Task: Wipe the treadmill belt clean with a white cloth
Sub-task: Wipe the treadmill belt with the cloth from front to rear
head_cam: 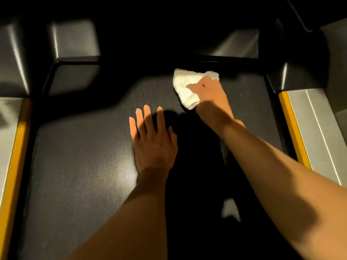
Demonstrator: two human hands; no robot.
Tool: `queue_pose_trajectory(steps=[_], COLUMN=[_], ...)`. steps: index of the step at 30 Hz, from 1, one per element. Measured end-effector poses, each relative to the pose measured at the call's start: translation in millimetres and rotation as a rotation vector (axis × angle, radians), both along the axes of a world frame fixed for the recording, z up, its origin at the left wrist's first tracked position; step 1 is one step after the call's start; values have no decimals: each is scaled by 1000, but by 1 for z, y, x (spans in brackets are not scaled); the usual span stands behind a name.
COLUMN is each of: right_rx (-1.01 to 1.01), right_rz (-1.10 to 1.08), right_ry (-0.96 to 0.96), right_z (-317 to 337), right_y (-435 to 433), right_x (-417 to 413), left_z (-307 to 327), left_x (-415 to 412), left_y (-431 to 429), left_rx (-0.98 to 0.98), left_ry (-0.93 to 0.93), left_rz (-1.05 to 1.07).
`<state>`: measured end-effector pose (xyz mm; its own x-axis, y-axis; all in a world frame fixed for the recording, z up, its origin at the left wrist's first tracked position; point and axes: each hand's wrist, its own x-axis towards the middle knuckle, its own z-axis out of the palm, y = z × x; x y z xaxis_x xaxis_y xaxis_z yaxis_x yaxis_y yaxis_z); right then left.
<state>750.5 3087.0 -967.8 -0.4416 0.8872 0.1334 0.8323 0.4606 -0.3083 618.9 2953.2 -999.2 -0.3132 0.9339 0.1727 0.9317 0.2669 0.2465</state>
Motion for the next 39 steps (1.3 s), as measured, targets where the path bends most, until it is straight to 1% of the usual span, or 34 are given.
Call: queue_pose_trajectory(steps=[1,3,5,6,9,10,12,14,15,17,19,21,22,24,25,26,27,29,31,32,33,35,37,38,39], right_rx=[38,33,33,-9,36,83,151,147,139,96,65,95,112,107,100,104,115,104,75,70,78,70,47,42,30], right_rz=[-16,-120,-251,-256,-71,-68,-117,-279,-326,-349,-259,-147,-128,-212,-299,-373,-400,-346,-198,-158,-171,-320,-492,-536,-536], right_ry=[-19,-14,64,108,-78,-120,-175,-156,-120,-75,-89,-144,-156,-156,-147,-140,-148,-142,-107,-110,-123,-133,-71,-26,22], right_z=[2,6,11,15,5,3,4,12,13,12,5,7,11,15,17,17,15,9,6,7,9,11,13,12,12], right_y=[7,27,34,28,4,4,18,36,40,33,13,3,9,32,41,45,42,27,15,17,24,45,52,45,33], right_x=[3,10,13,10,9,15,31,43,48,48,41,45,54,74,84,89,89,81,77,79,83,96,104,98,89], left_z=[1,1,3,3,1,1,-1,-2,-2,-1,0,0,0,0,0,0,0,1,3,3,3,3,3,2,2], left_x=[0,-1,0,0,-1,-1,-2,-2,-1,0,0,0,0,-1,-1,-1,-1,0,-1,-1,-1,-2,-2,-2,-2], left_y=[0,-1,0,0,-1,-1,-1,-1,-1,0,-1,-2,-2,-2,-2,-1,-1,-2,-2,-3,-2,-2,-2,-1,-1], left_rx=[-9,-27,-26,-19,12,14,9,-4,-10,-18,-16,-12,-9,-2,2,3,2,-3,-1,0,0,-9,-23,-26,-26], left_ry=[9,24,30,33,46,48,61,68,68,62,66,72,70,59,58,59,62,63,60,57,55,53,50,49,46], left_rz=[-2,-11,-19,-20,-19,-19,-14,-16,-18,-20,-18,-17,-18,-16,-16,-19,-23,-23,-16,-16,-17,-22,-27,-29,-31])
